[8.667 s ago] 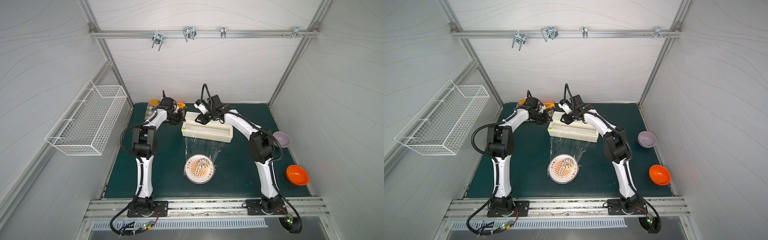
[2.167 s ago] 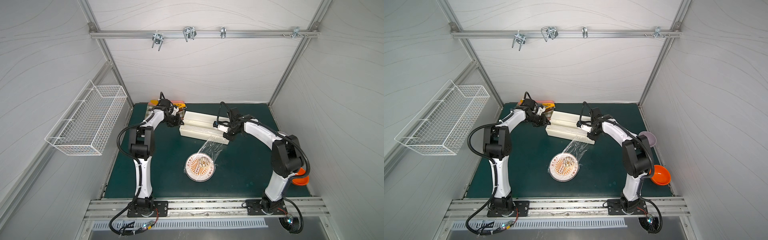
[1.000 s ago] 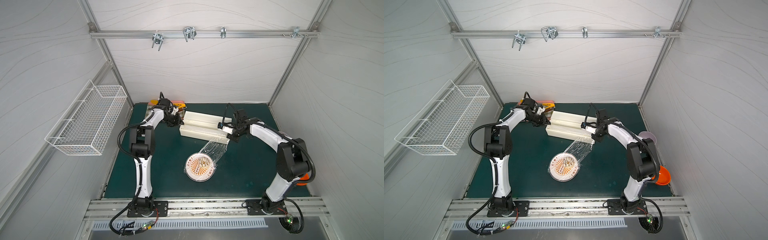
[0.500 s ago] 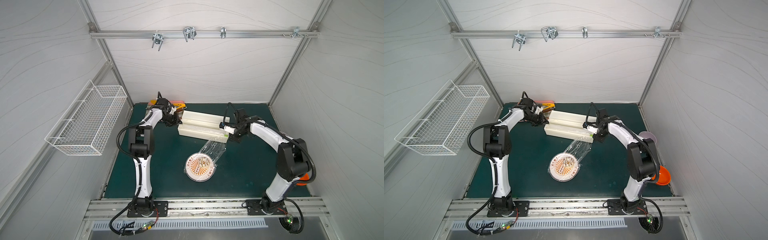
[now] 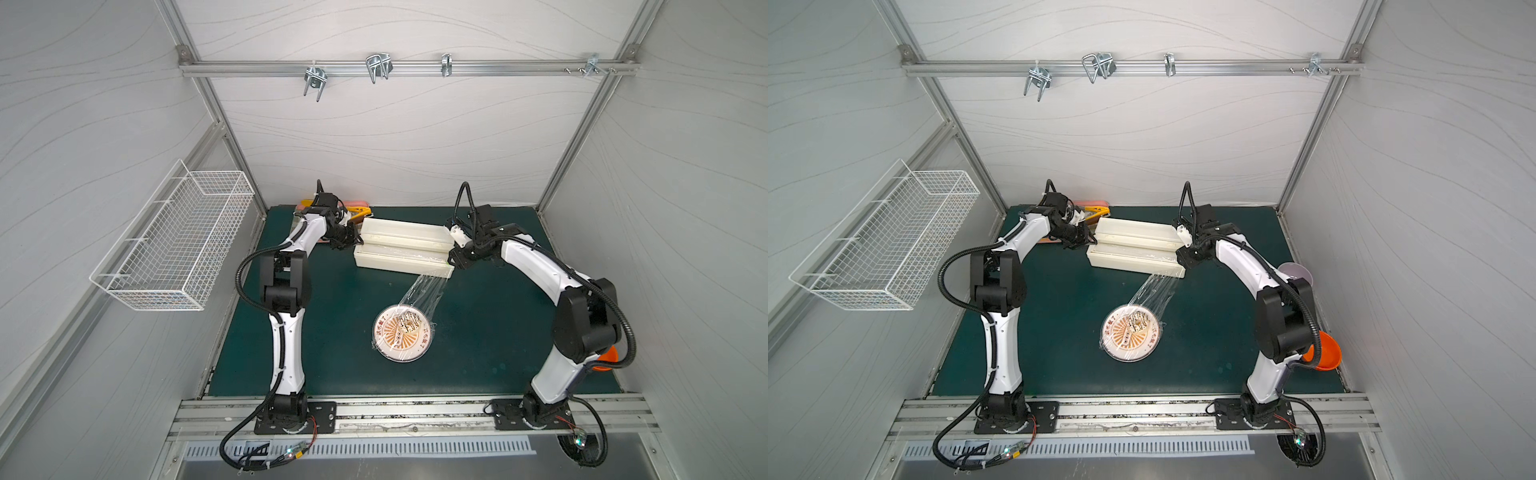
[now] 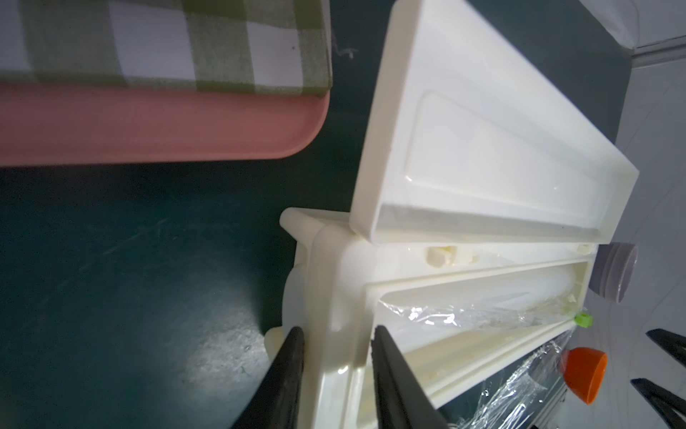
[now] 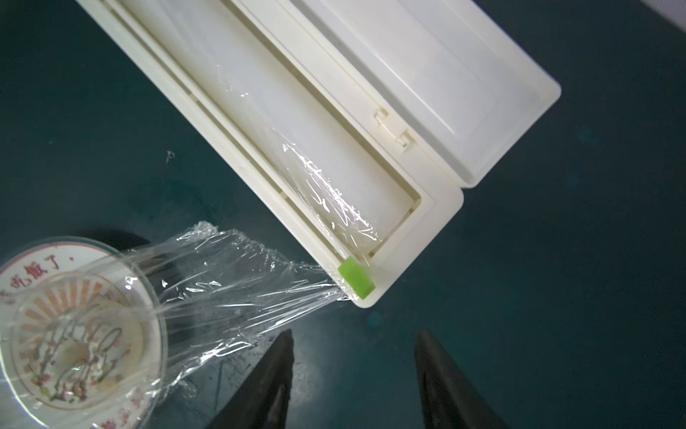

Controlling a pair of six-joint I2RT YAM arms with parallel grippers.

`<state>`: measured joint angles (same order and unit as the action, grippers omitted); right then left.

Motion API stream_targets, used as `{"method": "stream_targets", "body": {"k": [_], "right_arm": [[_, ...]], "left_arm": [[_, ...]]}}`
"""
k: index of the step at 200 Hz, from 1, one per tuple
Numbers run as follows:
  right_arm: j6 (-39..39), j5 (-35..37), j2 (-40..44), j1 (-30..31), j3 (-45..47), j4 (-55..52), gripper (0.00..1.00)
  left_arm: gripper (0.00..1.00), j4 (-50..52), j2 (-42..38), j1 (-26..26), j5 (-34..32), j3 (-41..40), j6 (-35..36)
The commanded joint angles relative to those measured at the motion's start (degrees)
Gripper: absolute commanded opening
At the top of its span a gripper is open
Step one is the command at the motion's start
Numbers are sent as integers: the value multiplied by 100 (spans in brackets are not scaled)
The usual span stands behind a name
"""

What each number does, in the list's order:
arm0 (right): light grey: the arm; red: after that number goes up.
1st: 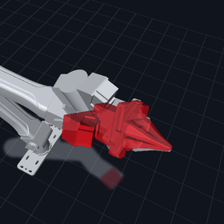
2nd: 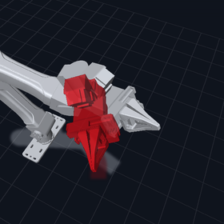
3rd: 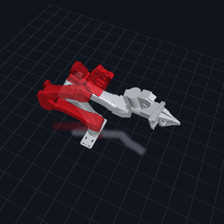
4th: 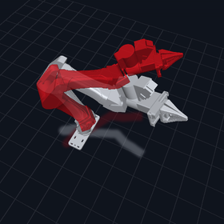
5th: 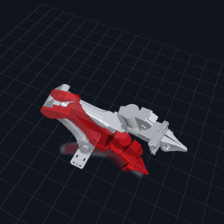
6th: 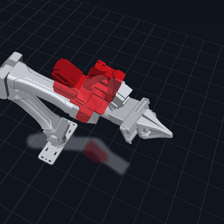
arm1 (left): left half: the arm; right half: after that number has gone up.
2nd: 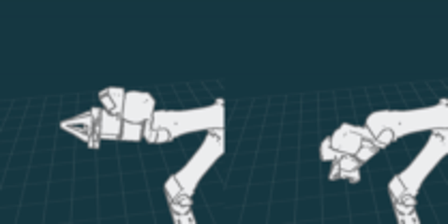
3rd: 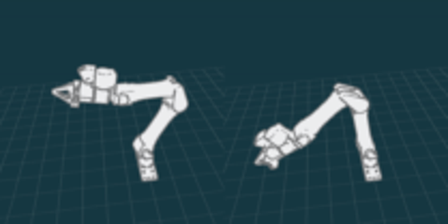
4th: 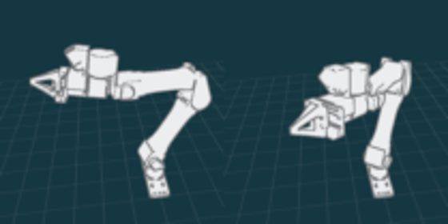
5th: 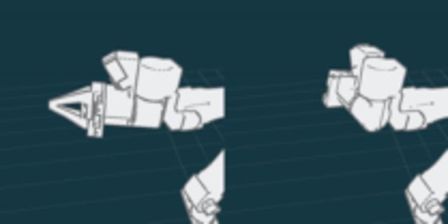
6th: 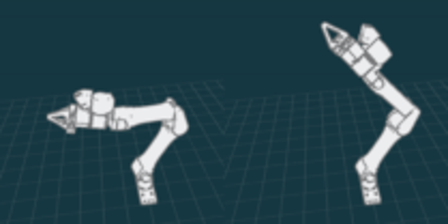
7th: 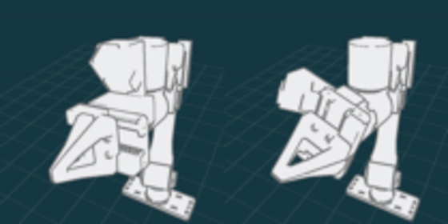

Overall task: Wrap the plate with plastic wrap
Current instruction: Tear off the plastic wrap from the plastic wrap cutting box.

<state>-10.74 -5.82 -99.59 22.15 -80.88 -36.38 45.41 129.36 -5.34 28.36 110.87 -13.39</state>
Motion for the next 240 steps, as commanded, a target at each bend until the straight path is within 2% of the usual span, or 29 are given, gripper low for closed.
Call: {"method": "stream_targets", "body": {"k": [1, 22, 42, 67, 86, 101, 128, 163, 240], "right_arm": [[1884, -439, 421, 1, 472, 637, 57], [2721, -815, 821, -72, 1023, 1216, 62], [3320, -1133, 965, -268, 1285, 1262, 63], [3994, -1689, 1183, -585, 1968, 1736, 62], [4136, -1947, 1236, -649, 2389, 2030, 59], [4277, -2071, 1235, -639, 2689, 2299, 57], [4527, -2234, 1180, -643, 3127, 2686, 54], [4671, -2475, 1051, -630, 3453, 3025, 55], [4899, -2677, 679, -565, 3721, 3582, 54]], "left_arm": [[45, 117, -383, -75, -135, 83, -83], [53, 87, -825, -76, -260, 111, -119], [54, 32, -1295, -152, -231, -73, -174], [57, -448, -2049, -638, -107, -1139, -54], [62, -1184, -2325, -1041, 483, -2082, -120], [63, -1271, -2186, -1290, 895, -2365, 41], [62, -1228, -1716, -1522, 1158, -2402, 501], [61, -1494, -1196, -1535, 1898, -2324, 308], [59, -2020, -754, -1766, 2365, -2464, 131]]}}
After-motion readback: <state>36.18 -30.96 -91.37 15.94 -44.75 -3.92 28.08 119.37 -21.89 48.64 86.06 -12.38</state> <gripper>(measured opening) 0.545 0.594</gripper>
